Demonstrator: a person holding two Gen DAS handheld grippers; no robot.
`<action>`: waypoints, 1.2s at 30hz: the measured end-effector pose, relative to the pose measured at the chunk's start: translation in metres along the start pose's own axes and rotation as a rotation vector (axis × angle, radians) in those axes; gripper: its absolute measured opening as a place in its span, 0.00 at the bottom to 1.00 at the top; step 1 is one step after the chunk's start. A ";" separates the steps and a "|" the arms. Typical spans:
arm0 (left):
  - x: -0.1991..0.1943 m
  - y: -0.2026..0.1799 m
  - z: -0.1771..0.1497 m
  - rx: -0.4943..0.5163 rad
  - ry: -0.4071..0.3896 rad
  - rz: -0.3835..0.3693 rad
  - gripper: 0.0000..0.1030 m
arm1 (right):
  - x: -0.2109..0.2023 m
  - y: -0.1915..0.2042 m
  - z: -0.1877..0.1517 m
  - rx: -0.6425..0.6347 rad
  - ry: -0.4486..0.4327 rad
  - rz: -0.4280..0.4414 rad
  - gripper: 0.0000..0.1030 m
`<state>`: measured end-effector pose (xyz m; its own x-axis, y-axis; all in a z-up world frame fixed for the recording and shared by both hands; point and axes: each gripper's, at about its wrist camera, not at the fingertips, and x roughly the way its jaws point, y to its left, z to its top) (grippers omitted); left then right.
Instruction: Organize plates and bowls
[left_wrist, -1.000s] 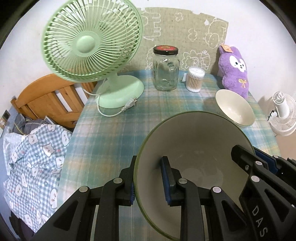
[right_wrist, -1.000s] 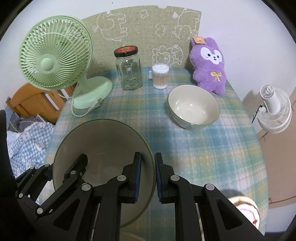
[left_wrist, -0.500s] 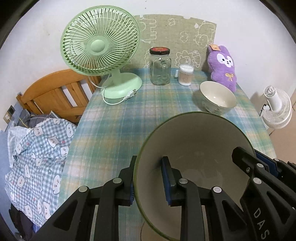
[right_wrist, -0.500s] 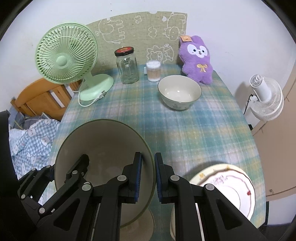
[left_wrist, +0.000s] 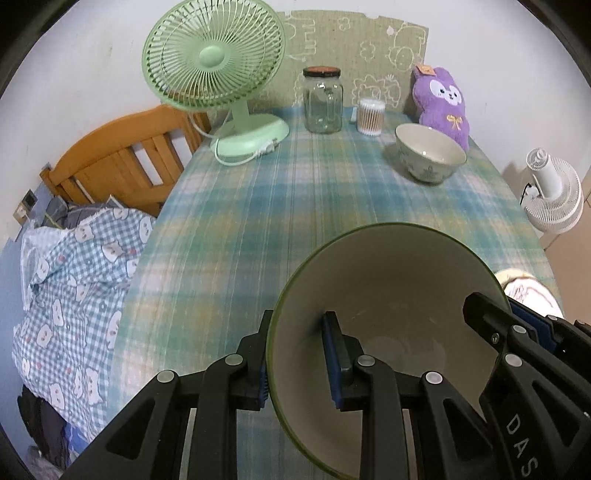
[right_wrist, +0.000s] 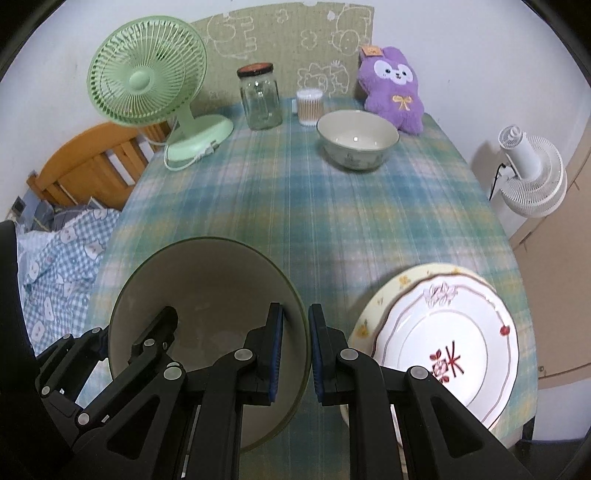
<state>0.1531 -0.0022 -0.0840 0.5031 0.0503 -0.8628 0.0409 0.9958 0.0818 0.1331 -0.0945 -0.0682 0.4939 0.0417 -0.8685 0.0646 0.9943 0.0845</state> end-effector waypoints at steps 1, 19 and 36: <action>0.001 0.000 -0.003 0.000 0.004 0.001 0.22 | 0.001 0.000 -0.002 -0.002 0.005 0.001 0.17; 0.018 0.003 -0.034 -0.022 0.072 -0.001 0.22 | 0.023 0.001 -0.030 -0.007 0.068 -0.006 0.17; 0.019 0.006 -0.034 -0.018 0.070 -0.008 0.36 | 0.022 0.005 -0.027 -0.040 0.061 -0.009 0.17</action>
<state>0.1334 0.0070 -0.1172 0.4410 0.0473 -0.8963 0.0283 0.9974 0.0666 0.1207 -0.0855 -0.1006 0.4392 0.0371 -0.8976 0.0340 0.9977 0.0579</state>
